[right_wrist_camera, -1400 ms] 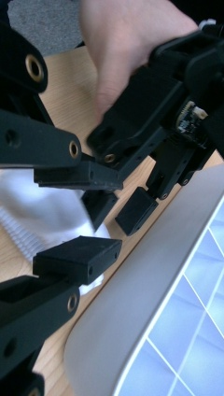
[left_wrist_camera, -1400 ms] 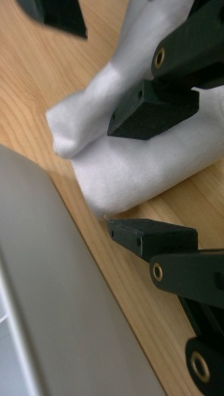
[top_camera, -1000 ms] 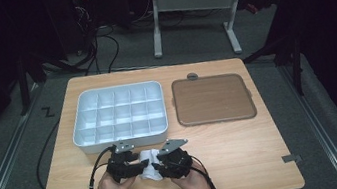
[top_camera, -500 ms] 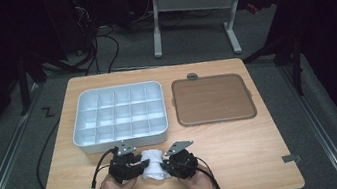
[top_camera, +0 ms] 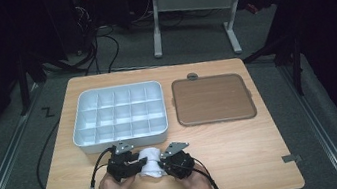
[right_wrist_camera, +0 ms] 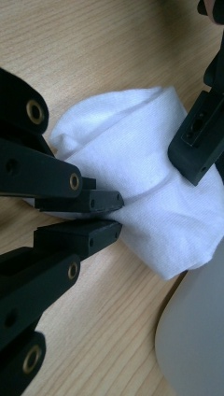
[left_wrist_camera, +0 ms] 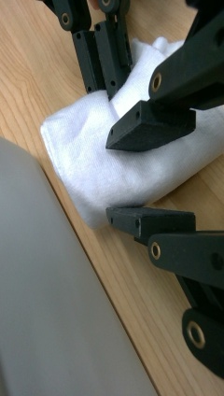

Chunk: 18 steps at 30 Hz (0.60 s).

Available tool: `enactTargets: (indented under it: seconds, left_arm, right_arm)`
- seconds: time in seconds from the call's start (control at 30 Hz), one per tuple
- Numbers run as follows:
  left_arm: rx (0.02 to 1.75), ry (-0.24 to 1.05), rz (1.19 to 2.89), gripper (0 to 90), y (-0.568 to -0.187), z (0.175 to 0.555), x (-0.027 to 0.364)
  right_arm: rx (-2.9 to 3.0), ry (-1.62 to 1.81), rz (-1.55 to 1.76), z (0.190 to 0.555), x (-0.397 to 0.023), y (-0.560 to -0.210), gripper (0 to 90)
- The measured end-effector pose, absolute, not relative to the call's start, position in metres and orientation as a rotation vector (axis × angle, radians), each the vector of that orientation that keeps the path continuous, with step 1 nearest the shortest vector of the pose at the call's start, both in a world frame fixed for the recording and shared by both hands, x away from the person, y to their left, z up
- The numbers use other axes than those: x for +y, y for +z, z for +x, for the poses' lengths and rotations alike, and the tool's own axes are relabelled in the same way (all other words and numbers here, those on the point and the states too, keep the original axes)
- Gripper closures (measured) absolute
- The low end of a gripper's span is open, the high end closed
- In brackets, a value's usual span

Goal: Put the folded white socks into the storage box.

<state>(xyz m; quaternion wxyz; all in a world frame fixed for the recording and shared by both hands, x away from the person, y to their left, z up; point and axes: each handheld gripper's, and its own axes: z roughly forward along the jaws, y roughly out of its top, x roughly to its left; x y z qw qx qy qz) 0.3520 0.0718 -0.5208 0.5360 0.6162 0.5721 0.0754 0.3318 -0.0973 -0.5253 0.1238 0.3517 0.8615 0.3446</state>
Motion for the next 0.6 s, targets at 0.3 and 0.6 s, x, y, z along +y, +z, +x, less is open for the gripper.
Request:
enactTargets:
  seconds: [0.3,0.6]
  left_arm:
    - [1.378,0.175,1.455,61.2,-0.521,0.355,0.083]
    - [1.388,0.187,1.430,61.8,-0.521,0.354,0.096]
  right_arm:
    - [2.515,1.025,1.015,0.336,-0.089,-0.527,84.3]
    - [2.522,1.057,0.978,0.335,-0.078,-0.529,77.7]
